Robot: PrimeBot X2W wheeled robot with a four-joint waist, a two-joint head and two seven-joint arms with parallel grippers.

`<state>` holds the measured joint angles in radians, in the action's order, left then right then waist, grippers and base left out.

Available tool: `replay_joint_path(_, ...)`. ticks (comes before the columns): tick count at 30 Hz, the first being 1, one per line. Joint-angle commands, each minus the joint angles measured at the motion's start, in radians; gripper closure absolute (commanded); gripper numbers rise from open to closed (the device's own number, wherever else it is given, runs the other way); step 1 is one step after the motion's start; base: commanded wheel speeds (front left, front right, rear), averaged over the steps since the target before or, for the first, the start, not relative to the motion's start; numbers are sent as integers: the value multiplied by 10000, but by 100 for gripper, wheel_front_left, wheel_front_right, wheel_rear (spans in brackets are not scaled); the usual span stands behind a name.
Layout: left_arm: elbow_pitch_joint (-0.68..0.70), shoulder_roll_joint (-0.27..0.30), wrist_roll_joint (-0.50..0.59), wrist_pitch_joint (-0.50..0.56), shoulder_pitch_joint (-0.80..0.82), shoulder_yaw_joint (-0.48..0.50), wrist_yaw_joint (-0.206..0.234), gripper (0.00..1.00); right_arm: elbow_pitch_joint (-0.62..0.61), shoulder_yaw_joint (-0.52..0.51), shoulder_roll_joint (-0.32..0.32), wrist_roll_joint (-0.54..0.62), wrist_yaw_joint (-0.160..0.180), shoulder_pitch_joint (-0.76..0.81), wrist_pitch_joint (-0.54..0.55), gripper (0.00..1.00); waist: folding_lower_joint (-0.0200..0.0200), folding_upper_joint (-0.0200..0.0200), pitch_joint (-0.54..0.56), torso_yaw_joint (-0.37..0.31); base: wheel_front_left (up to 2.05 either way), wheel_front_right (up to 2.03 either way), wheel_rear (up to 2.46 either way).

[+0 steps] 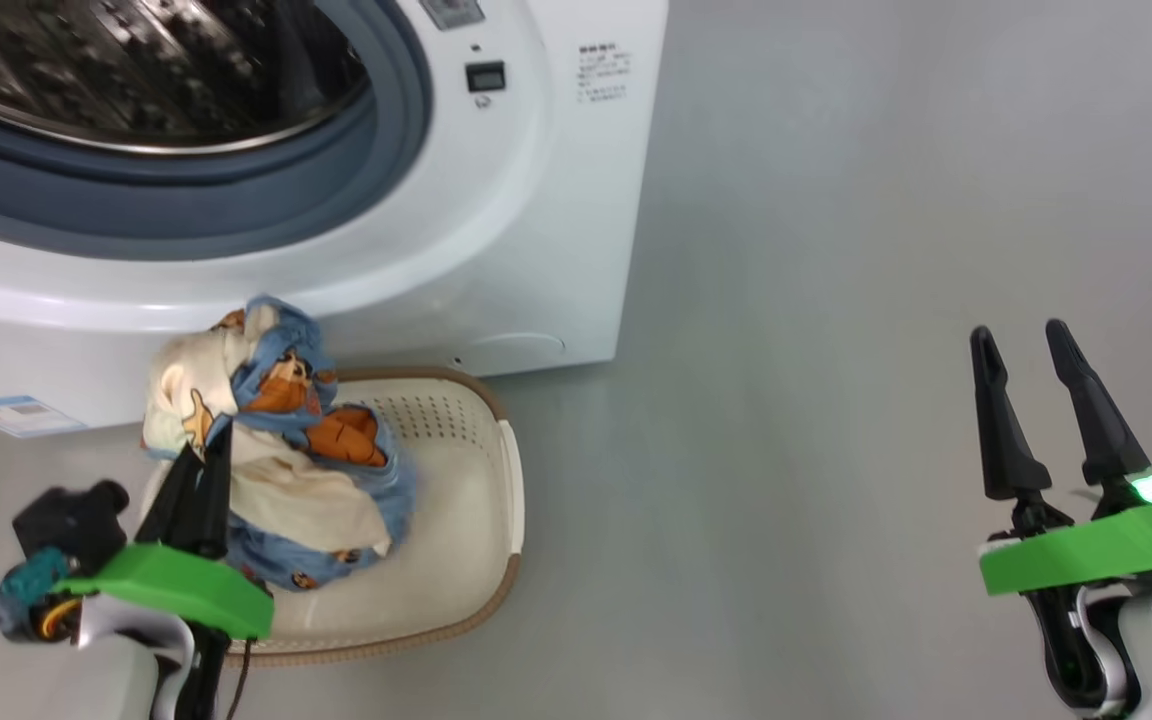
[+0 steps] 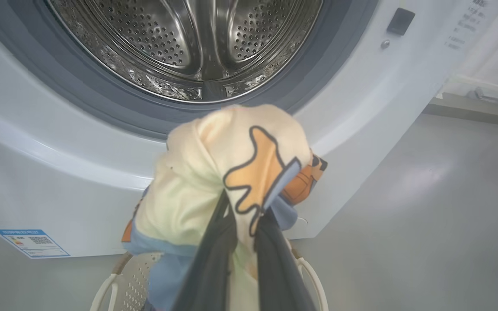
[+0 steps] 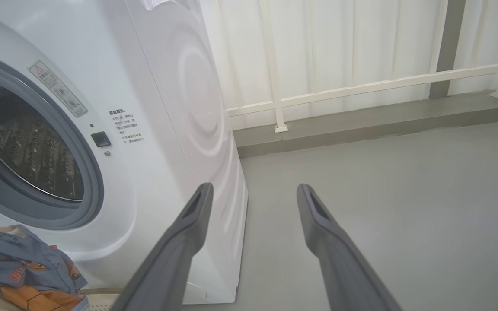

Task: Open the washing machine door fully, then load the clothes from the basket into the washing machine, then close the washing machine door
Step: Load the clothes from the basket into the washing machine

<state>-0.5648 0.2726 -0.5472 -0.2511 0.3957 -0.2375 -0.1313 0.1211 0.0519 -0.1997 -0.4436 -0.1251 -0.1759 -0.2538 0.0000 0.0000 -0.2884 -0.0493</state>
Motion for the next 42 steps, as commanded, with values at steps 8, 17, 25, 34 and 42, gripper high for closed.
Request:
replay_joint_path(8,1742,-187,843,-106,-1208,1519,6,100,-185,-163,-212,-175,-56,706,-80,0,0,0,889,499,0,0,0)
replay_joint_path(17,3259,-515,1431,-106,-2434,2460,6,100,-233,-193,-179,-157,-56,1124,-80,0,0,0,1164,672,0,0,0)
replay_joint_path(25,4307,-789,1741,-107,-3221,2920,6,100,-221,-211,-189,-218,-56,1325,-80,0,0,0,1219,774,0,0,0)
replay_joint_path(34,4383,-886,1622,-107,-2710,3031,6,100,-305,-220,-149,-230,-56,1086,-80,0,0,0,698,646,0,0,0)
replay_joint_path(42,4122,-497,1603,-107,-1127,3040,6,100,-382,-223,-27,-204,-56,731,-80,0,0,0,-181,369,0,0,0)
